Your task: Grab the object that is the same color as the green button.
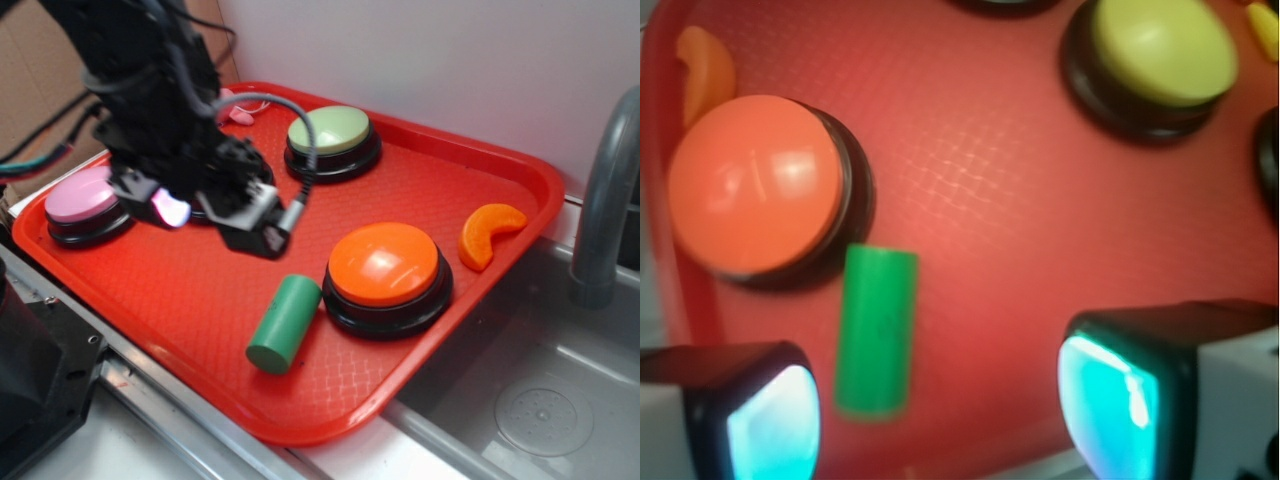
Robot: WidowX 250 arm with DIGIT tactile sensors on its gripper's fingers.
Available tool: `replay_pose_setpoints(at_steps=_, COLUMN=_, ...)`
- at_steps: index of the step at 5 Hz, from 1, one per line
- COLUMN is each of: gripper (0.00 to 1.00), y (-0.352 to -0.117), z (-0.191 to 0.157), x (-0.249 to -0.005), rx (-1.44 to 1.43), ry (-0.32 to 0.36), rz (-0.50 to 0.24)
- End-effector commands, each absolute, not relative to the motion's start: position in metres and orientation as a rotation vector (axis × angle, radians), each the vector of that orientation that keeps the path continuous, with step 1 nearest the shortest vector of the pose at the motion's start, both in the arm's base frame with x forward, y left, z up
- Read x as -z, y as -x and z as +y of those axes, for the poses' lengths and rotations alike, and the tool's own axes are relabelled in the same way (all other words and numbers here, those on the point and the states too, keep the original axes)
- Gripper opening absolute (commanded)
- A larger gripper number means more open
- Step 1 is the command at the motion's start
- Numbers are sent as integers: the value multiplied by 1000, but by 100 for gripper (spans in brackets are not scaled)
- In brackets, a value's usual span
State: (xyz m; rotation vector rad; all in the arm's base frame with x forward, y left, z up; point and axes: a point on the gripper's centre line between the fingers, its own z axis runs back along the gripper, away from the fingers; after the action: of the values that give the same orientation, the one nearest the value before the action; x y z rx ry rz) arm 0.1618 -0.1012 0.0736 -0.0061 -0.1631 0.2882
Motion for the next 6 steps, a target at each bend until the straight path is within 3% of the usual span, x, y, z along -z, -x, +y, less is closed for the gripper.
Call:
replay_pose_setpoints(at_steps=1, gripper=100, y=-183, z=-119, x=-36, rx=-250, ry=104, rz=-165)
replay_pose_setpoints(at_steps=2, gripper=100, y=-181, z=-120, x=-28, rx=-254, ry=97, rz=-165)
replay_pose_setpoints(at_steps=3, gripper=44, y=-179, z=-118, x=-24, rx=-278, ry=112, rz=-178)
replay_pose_setpoints(at_steps=4, gripper=0, y=-180, z=-119, x=-21, rx=-273, ry=112, rz=-170)
replay_pose_setpoints(at_steps=5, gripper=0, y=-179, z=-119, x=-19, rx=-274, ry=112, rz=-166)
replay_pose_setpoints(at_steps=6, gripper=0, y=-179, z=-108, x=-35, rx=-225, ry=94, rz=-169)
